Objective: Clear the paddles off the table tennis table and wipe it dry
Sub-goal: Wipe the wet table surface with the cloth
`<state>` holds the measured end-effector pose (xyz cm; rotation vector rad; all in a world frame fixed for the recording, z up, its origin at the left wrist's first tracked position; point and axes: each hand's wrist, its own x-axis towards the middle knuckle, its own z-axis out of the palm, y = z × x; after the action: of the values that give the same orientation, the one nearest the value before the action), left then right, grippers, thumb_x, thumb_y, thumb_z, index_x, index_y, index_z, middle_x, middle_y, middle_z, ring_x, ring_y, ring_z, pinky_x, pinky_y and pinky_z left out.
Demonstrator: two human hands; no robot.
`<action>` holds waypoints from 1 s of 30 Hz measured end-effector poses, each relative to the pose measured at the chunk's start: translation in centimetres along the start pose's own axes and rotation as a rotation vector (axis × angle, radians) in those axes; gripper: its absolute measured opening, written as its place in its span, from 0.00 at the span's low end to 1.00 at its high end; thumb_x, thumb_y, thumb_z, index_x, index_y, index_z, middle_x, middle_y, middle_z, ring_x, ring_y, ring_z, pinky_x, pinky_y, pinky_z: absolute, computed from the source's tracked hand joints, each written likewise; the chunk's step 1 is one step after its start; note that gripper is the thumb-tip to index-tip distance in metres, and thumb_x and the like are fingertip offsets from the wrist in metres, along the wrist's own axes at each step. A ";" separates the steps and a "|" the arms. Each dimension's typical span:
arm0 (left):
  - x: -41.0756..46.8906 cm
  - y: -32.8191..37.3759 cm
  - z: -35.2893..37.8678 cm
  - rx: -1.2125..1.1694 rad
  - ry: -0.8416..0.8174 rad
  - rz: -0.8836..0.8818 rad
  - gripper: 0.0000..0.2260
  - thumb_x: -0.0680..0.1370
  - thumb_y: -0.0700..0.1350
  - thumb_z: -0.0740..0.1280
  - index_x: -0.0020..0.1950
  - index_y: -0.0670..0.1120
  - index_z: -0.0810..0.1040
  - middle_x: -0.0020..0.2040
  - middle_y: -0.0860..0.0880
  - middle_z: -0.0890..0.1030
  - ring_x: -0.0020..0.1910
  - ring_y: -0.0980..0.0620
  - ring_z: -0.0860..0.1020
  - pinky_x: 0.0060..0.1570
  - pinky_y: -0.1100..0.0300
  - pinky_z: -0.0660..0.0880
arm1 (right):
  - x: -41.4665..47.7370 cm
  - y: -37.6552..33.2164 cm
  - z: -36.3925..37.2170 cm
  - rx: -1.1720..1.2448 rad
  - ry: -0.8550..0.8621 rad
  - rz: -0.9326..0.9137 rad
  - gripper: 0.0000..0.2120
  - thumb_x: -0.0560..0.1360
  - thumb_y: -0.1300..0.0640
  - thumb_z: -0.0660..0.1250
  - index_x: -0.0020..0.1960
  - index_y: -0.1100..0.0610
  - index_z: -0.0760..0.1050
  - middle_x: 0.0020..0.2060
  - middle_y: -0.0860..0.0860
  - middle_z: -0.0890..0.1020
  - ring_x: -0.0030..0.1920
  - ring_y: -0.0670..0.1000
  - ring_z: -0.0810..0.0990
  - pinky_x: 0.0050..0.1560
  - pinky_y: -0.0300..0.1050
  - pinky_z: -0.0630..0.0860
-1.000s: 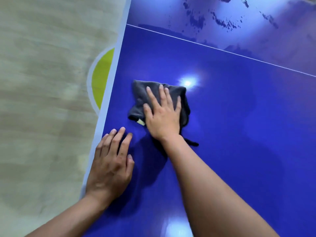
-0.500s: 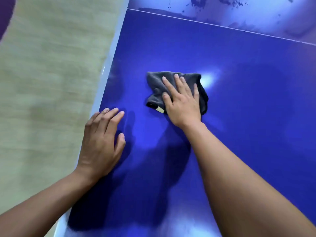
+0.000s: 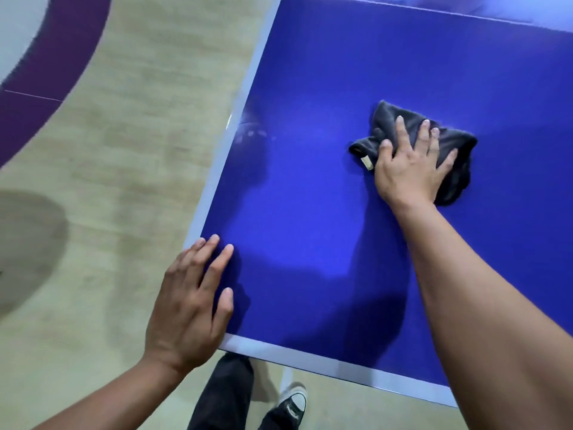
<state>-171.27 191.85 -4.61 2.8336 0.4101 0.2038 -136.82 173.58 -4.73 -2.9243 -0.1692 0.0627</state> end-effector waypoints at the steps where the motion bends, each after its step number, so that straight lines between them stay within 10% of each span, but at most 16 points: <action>1: -0.1 0.0 0.1 -0.003 0.008 0.009 0.25 0.80 0.48 0.57 0.76 0.41 0.70 0.77 0.41 0.68 0.77 0.39 0.65 0.74 0.40 0.63 | -0.6 -2.4 0.6 -0.004 -0.006 -0.064 0.27 0.84 0.41 0.45 0.83 0.41 0.50 0.84 0.53 0.50 0.83 0.52 0.45 0.79 0.66 0.38; 13: 0.2 -0.4 -0.1 0.005 0.002 0.033 0.26 0.79 0.48 0.58 0.76 0.42 0.70 0.77 0.41 0.68 0.76 0.39 0.66 0.74 0.40 0.64 | -8.9 -18.2 4.1 0.064 -0.172 -0.636 0.26 0.84 0.42 0.46 0.83 0.40 0.53 0.84 0.49 0.51 0.83 0.49 0.46 0.79 0.61 0.35; 23: 0.4 0.1 -0.2 0.026 0.015 0.010 0.26 0.79 0.48 0.56 0.76 0.41 0.71 0.76 0.40 0.69 0.75 0.38 0.67 0.74 0.41 0.63 | -5.5 1.9 0.0 0.059 0.060 -0.063 0.27 0.83 0.41 0.48 0.81 0.41 0.58 0.82 0.52 0.57 0.82 0.51 0.52 0.80 0.63 0.41; 30: 0.0 -0.2 0.3 -0.008 0.055 0.033 0.26 0.78 0.46 0.57 0.75 0.39 0.72 0.74 0.37 0.71 0.74 0.36 0.67 0.74 0.39 0.64 | -5.9 0.3 0.4 0.058 0.083 0.317 0.28 0.83 0.43 0.47 0.83 0.42 0.55 0.83 0.55 0.53 0.83 0.54 0.48 0.78 0.68 0.39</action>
<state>-171.28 191.94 -4.94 2.8338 0.3738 0.2904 -142.71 172.65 -5.04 -2.8607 0.3052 -0.0052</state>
